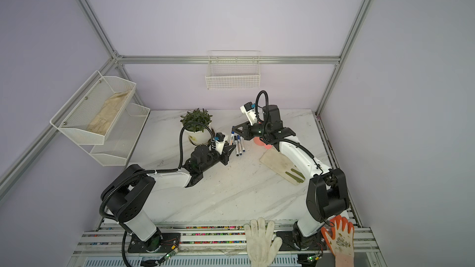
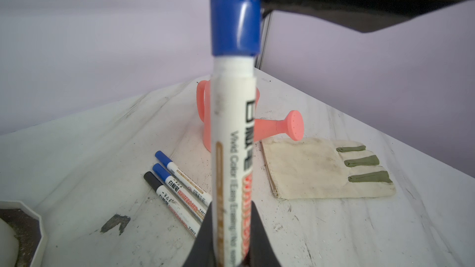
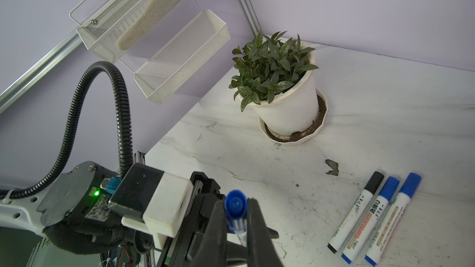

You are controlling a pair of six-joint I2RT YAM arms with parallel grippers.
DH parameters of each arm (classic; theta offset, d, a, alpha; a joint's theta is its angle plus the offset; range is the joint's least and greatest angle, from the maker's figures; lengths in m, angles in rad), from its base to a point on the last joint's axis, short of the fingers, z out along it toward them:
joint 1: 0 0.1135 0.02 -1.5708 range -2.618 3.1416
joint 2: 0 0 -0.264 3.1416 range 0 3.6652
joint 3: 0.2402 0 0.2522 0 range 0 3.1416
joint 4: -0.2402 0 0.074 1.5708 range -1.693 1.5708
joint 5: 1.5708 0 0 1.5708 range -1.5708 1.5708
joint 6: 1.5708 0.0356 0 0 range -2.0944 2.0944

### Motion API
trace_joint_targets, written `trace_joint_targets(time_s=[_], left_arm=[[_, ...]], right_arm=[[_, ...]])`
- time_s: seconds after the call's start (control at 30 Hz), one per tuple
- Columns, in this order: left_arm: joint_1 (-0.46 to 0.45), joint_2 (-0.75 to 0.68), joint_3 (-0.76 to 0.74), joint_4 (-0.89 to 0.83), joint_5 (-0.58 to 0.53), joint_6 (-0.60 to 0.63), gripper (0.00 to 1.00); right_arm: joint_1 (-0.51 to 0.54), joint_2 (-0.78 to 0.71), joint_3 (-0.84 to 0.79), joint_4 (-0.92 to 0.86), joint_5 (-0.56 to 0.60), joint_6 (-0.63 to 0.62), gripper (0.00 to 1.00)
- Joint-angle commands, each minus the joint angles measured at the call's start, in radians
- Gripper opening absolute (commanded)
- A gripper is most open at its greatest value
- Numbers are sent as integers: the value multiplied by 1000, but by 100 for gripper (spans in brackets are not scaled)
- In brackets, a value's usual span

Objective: Insert the pens into the pen caps
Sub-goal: 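Lower the blue cap onto the marker tip held by the left gripper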

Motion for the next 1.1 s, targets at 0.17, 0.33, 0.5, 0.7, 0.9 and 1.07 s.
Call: trace_joint_targets(time_s=[0.17,0.33,0.5,0.7,0.9,1.07], left_arm=[[19,-76,87,334,-93,44,0],[10,-87,54,338,-104,48,0],[4,-87,19,344,-114,47,0],[-2,-83,-14,350,-115,52,0],[-4,-65,-50,353,-132,28,0],[-9,-53,-93,368,-148,-9,0]], right_arm=[[46,7,-1,-288,-66,-53,5],[45,7,37,-281,-18,-42,12],[44,-11,98,-273,50,-31,36],[41,-57,144,-268,124,-42,52],[42,-92,185,-222,105,-17,52],[41,-127,191,-102,79,41,52]])
